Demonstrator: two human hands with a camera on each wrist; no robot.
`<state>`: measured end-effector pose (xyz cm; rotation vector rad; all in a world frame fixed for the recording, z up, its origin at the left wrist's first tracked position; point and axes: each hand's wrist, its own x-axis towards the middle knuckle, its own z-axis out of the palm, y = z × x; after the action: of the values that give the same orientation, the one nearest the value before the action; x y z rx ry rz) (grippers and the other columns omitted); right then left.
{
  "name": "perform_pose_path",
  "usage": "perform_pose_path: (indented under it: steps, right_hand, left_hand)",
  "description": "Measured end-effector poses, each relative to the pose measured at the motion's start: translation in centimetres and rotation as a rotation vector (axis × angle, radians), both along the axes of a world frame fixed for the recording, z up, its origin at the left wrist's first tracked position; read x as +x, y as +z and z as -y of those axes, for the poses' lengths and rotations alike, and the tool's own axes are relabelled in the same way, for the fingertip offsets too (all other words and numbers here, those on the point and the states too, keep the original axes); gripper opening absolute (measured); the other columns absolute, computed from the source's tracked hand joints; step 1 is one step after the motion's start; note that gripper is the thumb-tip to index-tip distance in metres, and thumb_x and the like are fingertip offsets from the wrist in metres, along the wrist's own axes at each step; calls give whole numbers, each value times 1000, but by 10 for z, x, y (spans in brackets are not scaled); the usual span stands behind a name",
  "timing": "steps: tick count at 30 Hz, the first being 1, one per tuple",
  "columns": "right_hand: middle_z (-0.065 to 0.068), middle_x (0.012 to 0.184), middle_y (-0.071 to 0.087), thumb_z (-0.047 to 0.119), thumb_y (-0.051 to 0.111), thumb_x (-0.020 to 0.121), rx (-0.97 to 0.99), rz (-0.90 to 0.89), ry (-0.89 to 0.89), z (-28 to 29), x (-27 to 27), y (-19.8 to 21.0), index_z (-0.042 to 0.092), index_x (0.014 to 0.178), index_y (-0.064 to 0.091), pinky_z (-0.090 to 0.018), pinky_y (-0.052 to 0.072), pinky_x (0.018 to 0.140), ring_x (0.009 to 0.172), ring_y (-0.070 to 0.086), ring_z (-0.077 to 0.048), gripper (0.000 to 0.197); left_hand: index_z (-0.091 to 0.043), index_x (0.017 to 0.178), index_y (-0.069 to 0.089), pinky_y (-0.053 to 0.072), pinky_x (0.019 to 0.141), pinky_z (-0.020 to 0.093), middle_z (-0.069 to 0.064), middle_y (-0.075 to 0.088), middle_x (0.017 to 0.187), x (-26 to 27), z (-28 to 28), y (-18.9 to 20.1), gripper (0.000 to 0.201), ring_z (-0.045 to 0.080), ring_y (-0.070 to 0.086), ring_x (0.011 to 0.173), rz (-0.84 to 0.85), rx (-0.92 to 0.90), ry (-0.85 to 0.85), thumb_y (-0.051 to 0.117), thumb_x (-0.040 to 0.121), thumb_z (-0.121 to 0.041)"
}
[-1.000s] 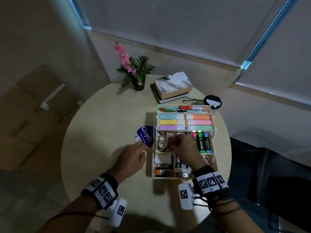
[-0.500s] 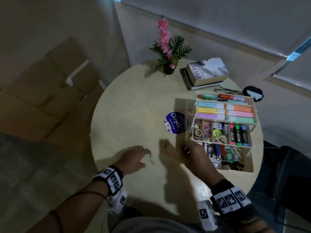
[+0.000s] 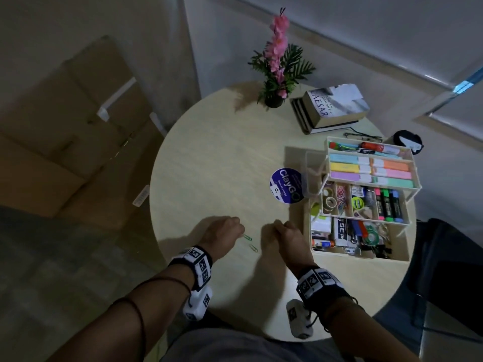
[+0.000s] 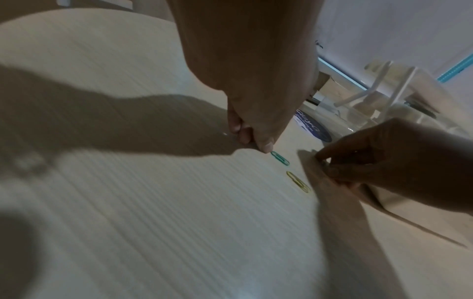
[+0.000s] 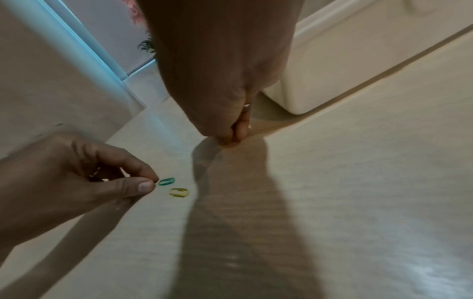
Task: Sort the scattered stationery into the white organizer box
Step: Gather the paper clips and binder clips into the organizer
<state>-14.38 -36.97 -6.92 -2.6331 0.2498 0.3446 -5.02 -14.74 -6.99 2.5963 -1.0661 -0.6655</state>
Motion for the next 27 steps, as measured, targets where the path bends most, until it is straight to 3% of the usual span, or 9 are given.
perform_pose_path:
  steps: [4,6,8,12,17,20,22,25,27]
  right_hand:
    - [-8,95,59,1,58,97,-12,7,-26,6,-2,-10,14,114,65,-36,51,67,78,65,-34,22]
    - [-10,101,60,-2,56,96,-5,16,-79,3,-3,-12,14,117,65,-42,57,71,80,66,-33,28]
    - [-13,104,62,-7,54,94,-5,38,-135,0,-2,-13,11,118,65,-45,59,73,81,67,-34,32]
    - [-13,87,61,-7,61,89,-49,39,-172,-5,1,-9,11,97,67,-41,54,57,67,64,-36,20]
    - [-13,79,68,-2,60,93,-37,111,-249,-10,0,-13,10,89,68,-42,54,57,67,65,-34,15]
    - [-15,80,69,2,65,95,55,155,-402,-13,2,-12,4,96,63,-38,49,60,70,64,-33,2]
    - [-18,85,70,3,66,92,85,113,-466,-12,4,-12,2,101,62,-37,48,62,75,65,-34,10]
    - [-18,84,71,8,71,89,94,16,-478,-10,8,-13,2,97,64,-36,47,61,77,68,-37,12]
    - [-18,84,72,10,73,87,95,-37,-477,-9,10,-10,1,93,69,-33,45,62,78,70,-36,12]
  left_hand:
    - [-9,84,66,52,68,44,13,61,92,7,3,11,11,35,61,84,-28,-2,-39,60,91,-2]
    - [-9,97,66,53,75,45,12,63,100,9,6,12,6,34,62,90,-24,-12,-34,66,95,-14]
    - [-12,113,68,56,78,43,10,66,105,10,9,7,22,31,65,94,-29,-22,-50,71,95,-24]
    - [-6,93,70,57,78,43,13,64,98,7,17,5,8,33,67,91,-104,-26,-82,65,96,-10]
    - [-8,102,64,44,72,40,13,58,109,0,22,12,9,31,59,97,60,65,-163,63,94,-3]
    - [-10,103,59,37,64,37,12,61,102,0,21,13,20,32,60,87,-22,39,-224,58,91,6]
    - [-14,107,58,41,61,37,9,65,98,0,17,9,19,29,61,80,-111,8,-250,61,94,0]
    - [-19,127,58,55,64,38,8,70,102,-6,16,0,39,26,69,85,-144,22,-275,71,92,-7]
    - [-18,127,62,56,68,38,10,71,106,-7,22,4,34,28,70,90,-139,38,-255,72,95,-15]
